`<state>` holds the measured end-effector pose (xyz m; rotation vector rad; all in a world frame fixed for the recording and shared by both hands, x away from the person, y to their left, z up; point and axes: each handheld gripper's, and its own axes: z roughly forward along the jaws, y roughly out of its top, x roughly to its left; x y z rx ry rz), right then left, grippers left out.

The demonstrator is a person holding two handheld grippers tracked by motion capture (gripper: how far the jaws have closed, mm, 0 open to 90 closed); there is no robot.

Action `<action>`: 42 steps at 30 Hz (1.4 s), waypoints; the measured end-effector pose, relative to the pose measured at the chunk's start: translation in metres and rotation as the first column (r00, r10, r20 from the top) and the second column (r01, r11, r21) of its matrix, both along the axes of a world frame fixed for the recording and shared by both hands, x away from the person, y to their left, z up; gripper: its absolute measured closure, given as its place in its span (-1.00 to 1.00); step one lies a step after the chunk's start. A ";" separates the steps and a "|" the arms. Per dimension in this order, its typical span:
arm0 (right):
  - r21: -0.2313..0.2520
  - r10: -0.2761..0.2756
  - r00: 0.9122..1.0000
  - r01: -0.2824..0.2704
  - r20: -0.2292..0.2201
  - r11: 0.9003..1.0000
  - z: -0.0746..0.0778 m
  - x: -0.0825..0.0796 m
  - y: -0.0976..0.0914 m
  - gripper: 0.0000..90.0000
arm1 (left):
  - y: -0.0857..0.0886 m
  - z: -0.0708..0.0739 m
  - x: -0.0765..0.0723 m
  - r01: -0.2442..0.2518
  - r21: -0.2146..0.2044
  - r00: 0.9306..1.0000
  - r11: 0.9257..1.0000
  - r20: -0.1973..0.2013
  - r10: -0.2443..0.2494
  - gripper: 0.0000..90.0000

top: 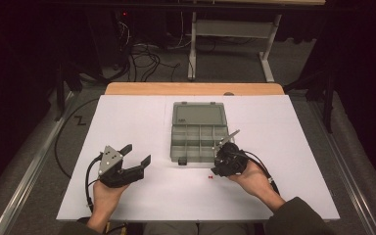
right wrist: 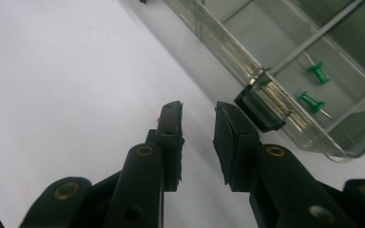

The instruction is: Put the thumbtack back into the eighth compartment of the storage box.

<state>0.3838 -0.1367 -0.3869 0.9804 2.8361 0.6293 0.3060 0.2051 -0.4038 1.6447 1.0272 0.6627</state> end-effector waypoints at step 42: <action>-0.091 0.060 0.998 -0.060 -0.001 0.994 -0.013 -0.001 0.021 0.87 | -0.001 0.000 0.000 0.009 0.010 1.000 1.000 0.001 -0.009 -0.48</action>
